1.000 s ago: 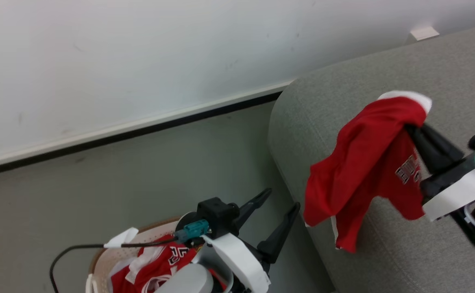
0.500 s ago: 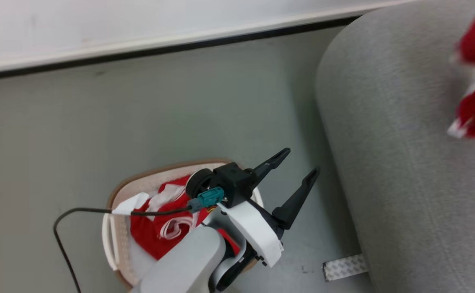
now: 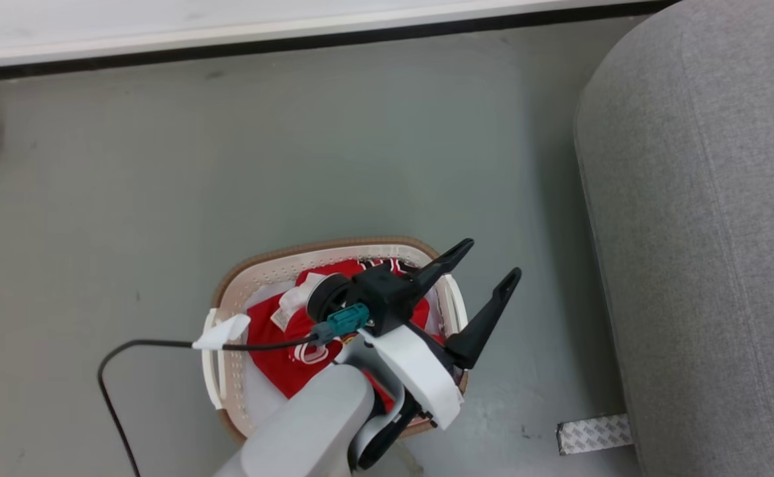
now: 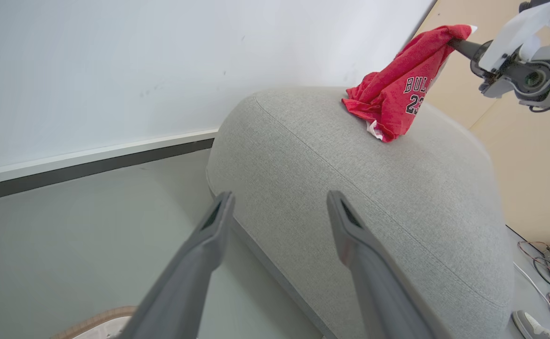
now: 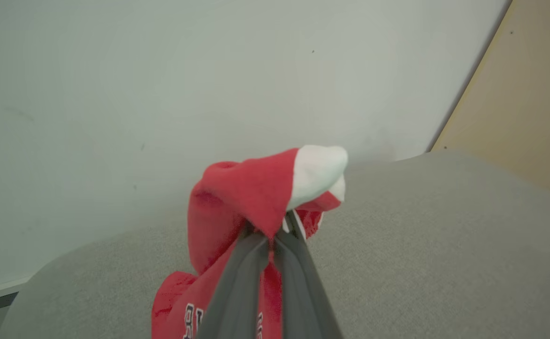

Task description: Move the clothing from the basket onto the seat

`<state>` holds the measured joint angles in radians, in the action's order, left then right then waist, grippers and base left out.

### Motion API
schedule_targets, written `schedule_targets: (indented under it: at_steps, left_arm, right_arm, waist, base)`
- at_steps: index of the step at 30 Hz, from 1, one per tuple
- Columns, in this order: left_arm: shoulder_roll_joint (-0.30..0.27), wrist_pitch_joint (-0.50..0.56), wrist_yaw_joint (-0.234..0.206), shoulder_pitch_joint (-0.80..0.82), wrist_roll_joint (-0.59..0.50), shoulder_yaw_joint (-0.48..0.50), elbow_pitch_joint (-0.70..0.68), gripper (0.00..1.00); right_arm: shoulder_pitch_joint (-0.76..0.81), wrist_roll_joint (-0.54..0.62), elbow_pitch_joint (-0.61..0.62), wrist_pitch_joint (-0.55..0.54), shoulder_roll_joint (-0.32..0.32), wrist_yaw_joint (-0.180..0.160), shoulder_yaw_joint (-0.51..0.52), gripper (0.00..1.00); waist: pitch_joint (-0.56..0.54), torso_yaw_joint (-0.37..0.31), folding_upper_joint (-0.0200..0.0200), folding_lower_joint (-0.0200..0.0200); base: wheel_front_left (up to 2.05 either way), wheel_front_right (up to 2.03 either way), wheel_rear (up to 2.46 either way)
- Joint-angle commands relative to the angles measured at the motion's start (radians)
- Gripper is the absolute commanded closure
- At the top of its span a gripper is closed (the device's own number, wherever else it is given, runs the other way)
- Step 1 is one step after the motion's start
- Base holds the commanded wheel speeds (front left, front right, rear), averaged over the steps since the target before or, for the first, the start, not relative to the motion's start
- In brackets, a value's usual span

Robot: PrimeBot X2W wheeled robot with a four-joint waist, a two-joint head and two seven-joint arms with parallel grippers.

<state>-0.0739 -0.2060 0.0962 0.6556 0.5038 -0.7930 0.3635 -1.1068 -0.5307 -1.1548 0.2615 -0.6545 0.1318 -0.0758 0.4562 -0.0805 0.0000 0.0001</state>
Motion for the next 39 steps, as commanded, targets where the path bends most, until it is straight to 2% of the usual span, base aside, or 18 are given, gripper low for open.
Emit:
schedule_targets:
  at_steps: [1,2,4,8,13,19,24,28,34,39]
  left_arm:
    - [-0.003,-0.013,-0.004,-0.016,0.010,0.003,0.018,0.00]
    - [-0.004,-0.018,-0.004,-0.021,0.011,0.006,0.027,0.00]
    - [-0.013,-0.028,-0.010,-0.025,0.006,0.013,0.046,0.00]
    - [-0.026,-0.043,-0.019,-0.048,0.013,0.036,0.073,0.00]
    - [-0.043,-0.057,-0.041,-0.092,0.020,0.085,0.085,0.00]
    - [-0.063,-0.059,-0.073,-0.181,0.010,0.176,0.054,0.00]
    - [-0.068,-0.059,-0.101,-0.291,-0.026,0.280,0.007,0.00]
    - [-0.062,-0.059,-0.114,-0.388,-0.058,0.368,-0.020,0.00]
    - [-0.062,-0.059,-0.117,-0.518,-0.127,0.487,-0.062,0.00]
    - [-0.053,-0.059,-0.109,-0.580,-0.167,0.563,-0.087,0.00]
  right_arm:
    - [0.049,0.022,-0.025,0.003,0.045,-0.002,0.011,0.20]
    - [0.069,0.025,-0.035,0.002,0.065,-0.002,0.014,0.00]
    - [0.098,0.029,-0.050,0.003,0.071,-0.002,0.043,0.00]
    - [0.190,0.058,-0.053,0.002,0.144,-0.002,0.058,0.00]
    - [0.297,0.086,0.040,0.003,0.201,-0.002,0.060,0.00]
    - [0.466,0.169,0.274,0.003,0.257,-0.002,0.094,0.00]
    - [0.651,0.270,0.522,0.003,0.352,-0.002,0.181,0.00]
    - [0.804,0.332,0.702,0.002,0.452,-0.002,0.227,0.00]
    - [0.972,0.368,0.861,0.003,0.548,-0.002,0.184,0.00]
    - [1.028,0.396,0.909,0.003,0.576,-0.002,0.153,0.00]
  waist:
    - [-0.017,-0.002,0.0000,-0.0001]
    - [-0.025,-0.003,0.0000,-0.0001]
    - [-0.041,-0.007,0.0000,-0.0001]
    - [-0.078,-0.016,0.0000,-0.0001]
    - [-0.134,-0.034,0.0000,-0.0001]
    - [-0.220,-0.040,0.0000,-0.0001]
    - [-0.306,-0.029,0.0000,-0.0001]
    - [-0.378,-0.015,0.0000,-0.0001]
    - [-0.444,-0.005,0.0000,-0.0001]
    - [-0.458,0.000,0.0000,-0.0001]
  base:
    - [0.00,0.00,0.00]
    - [0.00,0.00,0.00]
    - [0.00,0.00,0.00]
    - [0.00,0.00,0.00]
    - [0.00,0.00,0.00]
    - [0.00,0.00,0.00]
    - [0.00,0.00,0.00]
    - [0.00,0.00,0.00]
    - [0.00,0.00,0.00]
    - [0.00,0.00,0.00]
